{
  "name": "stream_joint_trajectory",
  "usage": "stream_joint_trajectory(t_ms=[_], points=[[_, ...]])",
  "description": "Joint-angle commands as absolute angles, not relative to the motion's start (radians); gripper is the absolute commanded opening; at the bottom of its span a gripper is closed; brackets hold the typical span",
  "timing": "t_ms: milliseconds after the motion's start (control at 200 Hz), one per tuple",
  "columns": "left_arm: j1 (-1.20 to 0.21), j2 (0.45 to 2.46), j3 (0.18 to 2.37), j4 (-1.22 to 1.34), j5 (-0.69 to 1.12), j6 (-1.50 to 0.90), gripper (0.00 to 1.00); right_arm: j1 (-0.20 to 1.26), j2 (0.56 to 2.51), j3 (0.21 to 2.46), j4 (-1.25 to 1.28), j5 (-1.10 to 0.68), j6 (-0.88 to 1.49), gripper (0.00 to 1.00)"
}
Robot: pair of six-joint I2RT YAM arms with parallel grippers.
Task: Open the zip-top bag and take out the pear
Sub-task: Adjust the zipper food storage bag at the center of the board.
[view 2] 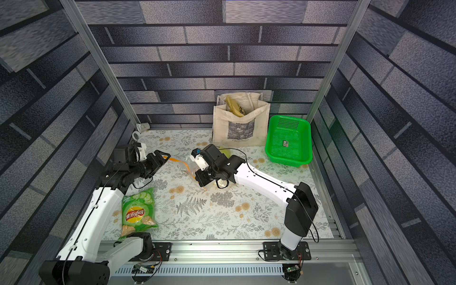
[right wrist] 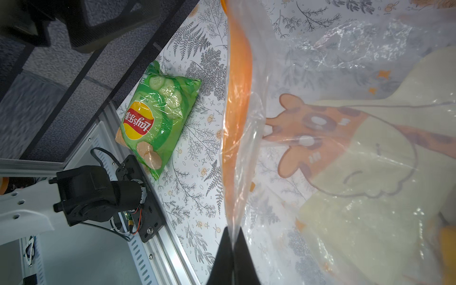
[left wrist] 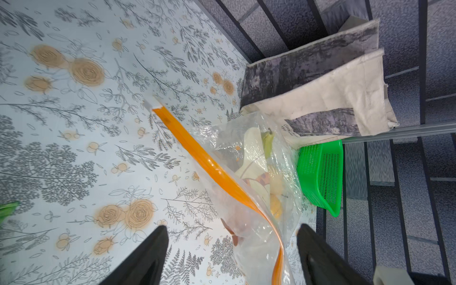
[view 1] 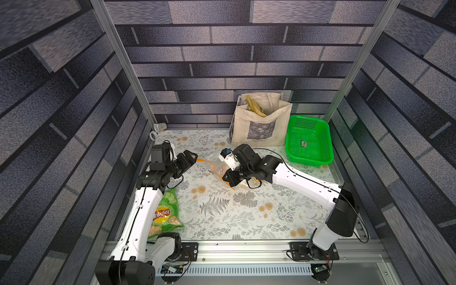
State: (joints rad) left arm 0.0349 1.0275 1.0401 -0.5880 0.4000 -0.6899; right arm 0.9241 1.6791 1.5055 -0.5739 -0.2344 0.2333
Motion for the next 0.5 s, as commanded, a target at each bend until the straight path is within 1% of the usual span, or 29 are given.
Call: stream_joint_trajectory(t_ms=[0,90,200,331,381,456,496], points=[[0.110,1.029,1.056,-0.677,0.476,-0.631,0.88,0.903,1.647,1.486,-0.534,-0.267,0.247,0.00],[0.175,1.045,1.008,-0.618,0.557,-0.673,0.89,0.897,1.646,1.473,-0.516,-0.320,0.249,0.00],[0.240,1.045,0.953,-0.517,0.609,-0.724,0.89,0.889,1.630,1.435,-0.479,-0.374,0.272,0.00],[0.321,1.065,0.928,-0.500,0.631,-0.718,0.86,0.863,1.591,1.375,-0.419,-0.409,0.331,0.00],[0.359,1.076,0.910,-0.495,0.639,-0.721,0.81,0.855,1.574,1.359,-0.408,-0.417,0.347,0.00],[0.400,1.098,0.870,-0.441,0.671,-0.730,0.69,0.843,1.554,1.340,-0.396,-0.430,0.360,0.00],[0.409,1.115,0.855,-0.410,0.687,-0.730,0.65,0.837,1.543,1.333,-0.394,-0.438,0.365,0.00]])
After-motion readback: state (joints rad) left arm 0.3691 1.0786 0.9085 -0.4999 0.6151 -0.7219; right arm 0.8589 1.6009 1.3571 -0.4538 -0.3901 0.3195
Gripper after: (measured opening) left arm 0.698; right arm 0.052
